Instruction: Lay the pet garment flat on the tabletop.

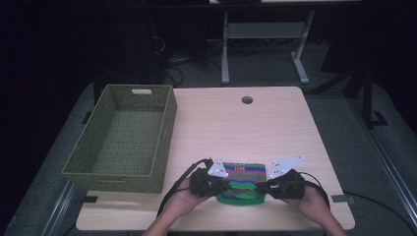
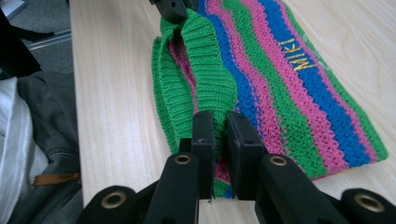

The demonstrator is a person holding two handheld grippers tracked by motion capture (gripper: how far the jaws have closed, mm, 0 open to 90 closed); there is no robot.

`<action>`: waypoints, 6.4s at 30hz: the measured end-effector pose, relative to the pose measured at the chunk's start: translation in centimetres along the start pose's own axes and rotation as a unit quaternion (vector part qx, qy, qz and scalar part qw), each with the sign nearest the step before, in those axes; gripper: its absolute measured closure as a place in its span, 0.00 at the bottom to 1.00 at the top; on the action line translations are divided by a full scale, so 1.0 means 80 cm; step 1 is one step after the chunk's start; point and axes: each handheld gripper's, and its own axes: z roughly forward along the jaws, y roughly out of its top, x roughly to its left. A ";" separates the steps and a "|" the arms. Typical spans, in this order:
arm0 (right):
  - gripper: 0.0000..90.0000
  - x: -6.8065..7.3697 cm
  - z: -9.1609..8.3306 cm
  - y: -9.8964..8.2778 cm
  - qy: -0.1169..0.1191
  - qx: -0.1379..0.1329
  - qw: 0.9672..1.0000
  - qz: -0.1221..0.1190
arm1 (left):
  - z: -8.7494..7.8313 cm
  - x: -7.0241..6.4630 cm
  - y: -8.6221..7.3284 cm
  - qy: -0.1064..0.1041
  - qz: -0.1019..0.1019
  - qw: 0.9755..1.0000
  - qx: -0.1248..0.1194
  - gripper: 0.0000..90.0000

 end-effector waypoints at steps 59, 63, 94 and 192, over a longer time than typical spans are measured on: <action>0.90 -0.018 -0.037 0.053 -0.003 -0.027 0.999 0.018 | -0.034 0.032 0.027 0.011 -0.053 0.997 -0.058 0.95; 0.89 -0.022 -0.037 0.054 -0.003 -0.027 0.999 0.024 | -0.032 0.038 0.027 0.008 -0.065 0.996 -0.062 0.96; 0.55 -0.027 -0.017 0.048 0.025 0.006 1.000 -0.004 | -0.014 0.088 0.030 -0.009 -0.164 0.984 -0.070 0.96; 0.90 -0.193 0.020 0.052 -0.060 -0.006 0.980 0.188 | 0.046 0.164 0.048 0.086 -0.173 0.978 -0.077 0.93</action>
